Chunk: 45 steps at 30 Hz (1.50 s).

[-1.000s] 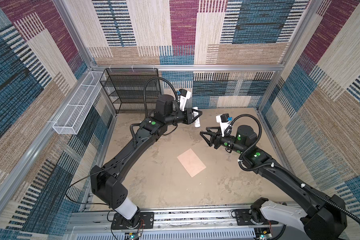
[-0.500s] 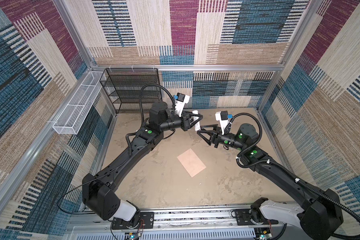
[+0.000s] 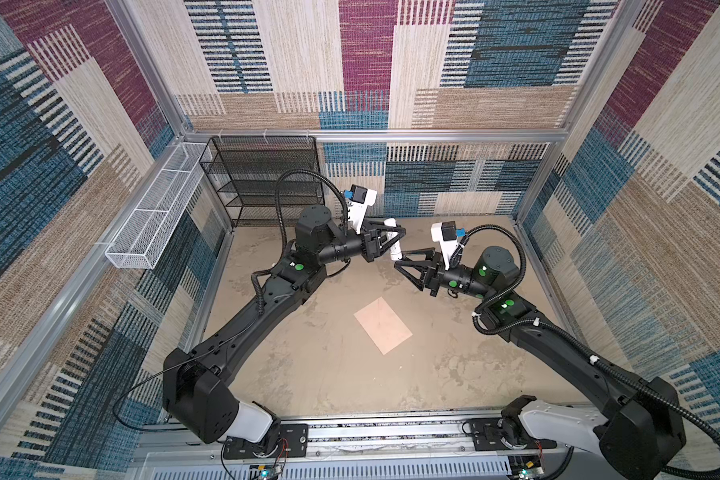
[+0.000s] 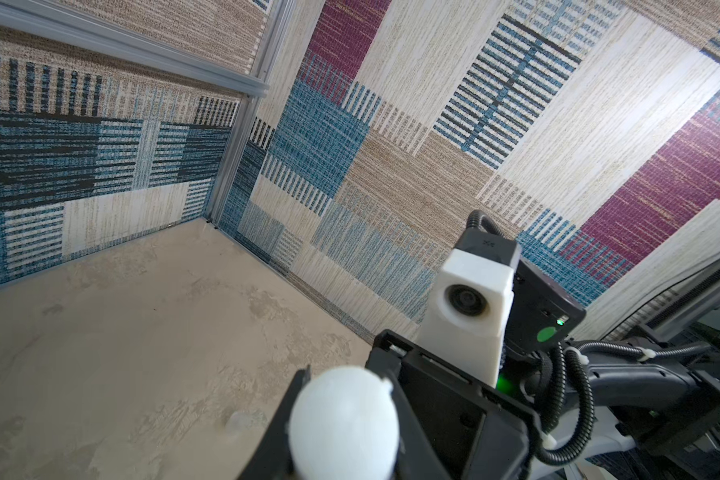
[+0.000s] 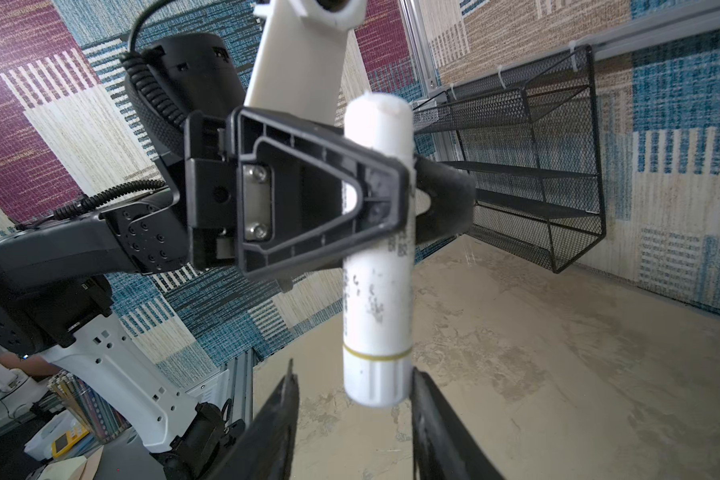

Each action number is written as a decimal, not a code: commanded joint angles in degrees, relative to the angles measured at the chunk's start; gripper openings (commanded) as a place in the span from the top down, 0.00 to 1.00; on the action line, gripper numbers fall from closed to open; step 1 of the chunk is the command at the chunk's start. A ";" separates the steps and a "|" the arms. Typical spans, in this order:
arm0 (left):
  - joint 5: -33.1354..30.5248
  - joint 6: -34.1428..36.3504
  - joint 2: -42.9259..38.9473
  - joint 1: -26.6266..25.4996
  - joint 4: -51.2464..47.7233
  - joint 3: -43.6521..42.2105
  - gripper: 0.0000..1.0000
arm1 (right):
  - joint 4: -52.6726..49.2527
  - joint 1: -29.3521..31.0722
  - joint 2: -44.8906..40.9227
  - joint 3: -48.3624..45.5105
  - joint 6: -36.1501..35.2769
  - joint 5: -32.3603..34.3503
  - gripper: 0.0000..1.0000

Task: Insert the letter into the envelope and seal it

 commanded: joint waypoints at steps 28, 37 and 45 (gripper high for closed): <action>-2.57 -2.28 2.19 -0.05 3.10 -1.38 1.00 | 0.89 0.11 2.48 4.49 -3.76 1.68 0.81; -18.93 -2.42 3.58 -1.51 -6.97 0.45 1.00 | -2.90 4.02 1.76 5.41 -11.76 23.48 0.90; -28.79 -1.24 4.59 -5.05 -8.86 0.84 1.00 | -4.09 9.74 4.30 8.00 -17.99 43.92 0.90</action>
